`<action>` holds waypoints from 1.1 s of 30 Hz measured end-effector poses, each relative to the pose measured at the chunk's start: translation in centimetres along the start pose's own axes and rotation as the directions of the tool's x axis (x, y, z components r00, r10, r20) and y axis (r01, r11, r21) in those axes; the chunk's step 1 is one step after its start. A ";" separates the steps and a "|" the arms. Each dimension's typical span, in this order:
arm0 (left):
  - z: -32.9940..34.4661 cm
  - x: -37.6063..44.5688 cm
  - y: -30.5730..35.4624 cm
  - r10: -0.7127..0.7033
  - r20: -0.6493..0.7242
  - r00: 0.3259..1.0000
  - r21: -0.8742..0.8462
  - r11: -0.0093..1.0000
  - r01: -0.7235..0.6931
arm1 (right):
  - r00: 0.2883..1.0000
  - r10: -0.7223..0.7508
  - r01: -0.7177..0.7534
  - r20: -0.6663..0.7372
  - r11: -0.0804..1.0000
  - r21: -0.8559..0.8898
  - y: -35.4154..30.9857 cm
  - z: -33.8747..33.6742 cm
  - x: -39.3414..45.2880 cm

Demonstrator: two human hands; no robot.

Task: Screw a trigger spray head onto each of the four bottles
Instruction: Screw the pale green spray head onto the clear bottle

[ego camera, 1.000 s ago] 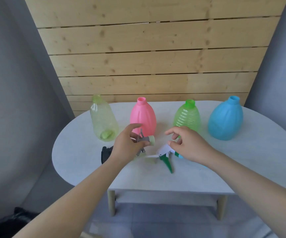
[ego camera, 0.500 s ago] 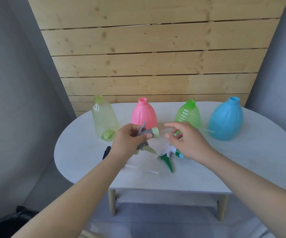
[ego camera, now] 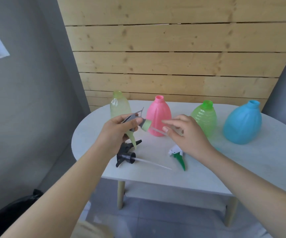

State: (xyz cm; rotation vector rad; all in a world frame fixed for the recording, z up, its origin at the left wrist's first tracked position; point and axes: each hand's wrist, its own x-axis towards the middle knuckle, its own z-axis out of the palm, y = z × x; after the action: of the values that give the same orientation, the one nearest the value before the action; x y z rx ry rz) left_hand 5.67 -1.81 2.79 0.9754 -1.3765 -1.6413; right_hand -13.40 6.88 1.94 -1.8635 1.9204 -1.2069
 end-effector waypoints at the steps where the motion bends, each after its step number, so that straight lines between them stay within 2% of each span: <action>1: -0.5 -0.1 0.2 -0.002 -0.017 1.000 -0.010 1.000 0.002 | 0.999 0.007 -0.008 0.037 1.000 0.026 -0.3 0.4 0.3; 6: -3.7 -0.3 1.7 0.039 -0.114 0.993 -0.067 0.997 -0.047 | 0.991 0.066 -0.081 0.113 0.988 0.129 -2.2 2.6 2.6; 9: -6.0 -0.3 2.6 0.047 -0.176 0.983 -0.053 0.997 -0.057 | 0.966 0.144 -0.188 0.214 0.962 0.198 -3.1 4.3 4.7; 12: -8.1 0.0 2.7 0.028 -0.197 0.980 -0.036 0.999 -0.036 | 0.943 0.216 -0.281 0.253 0.923 0.261 -3.9 6.4 7.1; 19: -10.3 0.8 2.0 -0.021 -0.250 0.968 -0.007 1.000 0.020 | 0.847 0.311 -0.429 0.432 0.879 0.208 -4.5 8.8 12.1; 24: -10.5 1.3 1.7 -0.053 -0.251 0.966 -0.013 0.999 0.052 | 0.864 0.258 -0.388 0.431 0.889 0.245 -4.1 10.7 12.5; 31: -10.0 1.4 1.5 -0.075 -0.243 0.967 -0.040 0.997 0.067 | 0.958 0.210 -0.271 0.197 0.891 0.364 -5.3 7.7 11.2; 33: -9.4 1.5 1.3 -0.086 -0.247 0.965 -0.041 0.996 0.078 | 0.964 0.204 -0.252 0.172 0.910 0.330 -5.2 5.5 10.0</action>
State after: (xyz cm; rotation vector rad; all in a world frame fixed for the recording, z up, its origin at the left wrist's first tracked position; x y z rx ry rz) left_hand 13.71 -7.09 2.77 1.1898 -1.1526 -1.5352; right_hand -7.83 -3.70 5.66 -1.4533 1.6658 -1.2185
